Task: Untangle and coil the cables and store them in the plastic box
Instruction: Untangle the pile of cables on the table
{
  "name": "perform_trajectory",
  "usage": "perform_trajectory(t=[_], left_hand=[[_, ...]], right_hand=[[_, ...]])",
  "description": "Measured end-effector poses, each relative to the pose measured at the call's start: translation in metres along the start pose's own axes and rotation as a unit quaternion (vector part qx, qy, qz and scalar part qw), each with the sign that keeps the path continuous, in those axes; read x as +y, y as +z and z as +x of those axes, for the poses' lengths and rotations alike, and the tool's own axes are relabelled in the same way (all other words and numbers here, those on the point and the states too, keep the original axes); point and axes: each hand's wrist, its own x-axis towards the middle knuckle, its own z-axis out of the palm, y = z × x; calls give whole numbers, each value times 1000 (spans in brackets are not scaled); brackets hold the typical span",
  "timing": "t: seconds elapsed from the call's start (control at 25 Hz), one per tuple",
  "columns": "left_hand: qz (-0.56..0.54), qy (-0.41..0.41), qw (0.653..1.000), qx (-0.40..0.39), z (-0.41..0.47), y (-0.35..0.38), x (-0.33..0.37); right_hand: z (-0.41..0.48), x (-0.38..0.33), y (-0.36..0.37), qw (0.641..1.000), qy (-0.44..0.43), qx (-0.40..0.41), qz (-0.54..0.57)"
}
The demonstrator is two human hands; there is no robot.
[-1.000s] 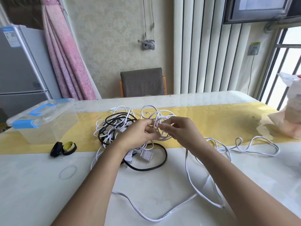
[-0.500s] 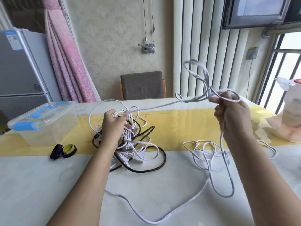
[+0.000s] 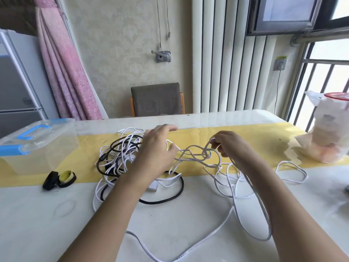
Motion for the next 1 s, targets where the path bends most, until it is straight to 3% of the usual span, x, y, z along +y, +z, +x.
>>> perform_trajectory(t=[0.08,0.16,0.2,0.28,0.32,0.4,0.48,0.56,0.68,0.76,0.84,0.96,1.0], left_hand=[[-194,6,975,-108,-2,20,8],[-318,-29,916,-243,-4,41,2],[-358,-63,888,-281,-3,45,-3],[-372,-132,867,-305,-1,46,-13],[-363,-144,871,-297,0,47,-17],[-324,-102,915,-219,-1,50,-18],[-237,0,965,-115,1,49,-11],[-195,45,975,-96,7,50,-3],[-204,37,954,-219,5,56,11],[-205,11,945,-256,6,50,8],[-285,-49,931,-222,12,27,-9],[-522,-124,826,-170,23,-19,-50],[-543,-137,819,-122,23,-28,-60]], right_hand=[[-10,-7,-2,988,-41,-101,106],[-17,-13,-8,970,-102,-172,136],[-18,-14,-12,964,-125,-173,157],[-16,-14,-23,949,-156,-121,245],[-15,-13,-30,938,-169,-91,290],[-12,-11,-40,921,-191,-63,335],[-13,-11,-40,917,-194,-101,335],[-15,-9,-35,917,-174,-186,308],[-15,-6,-32,909,-164,-269,272],[-11,-5,-37,919,-152,-220,288],[-5,-3,-42,937,-132,-115,304],[-2,0,-33,965,-131,-6,226],[-3,0,-27,973,-138,5,184]])
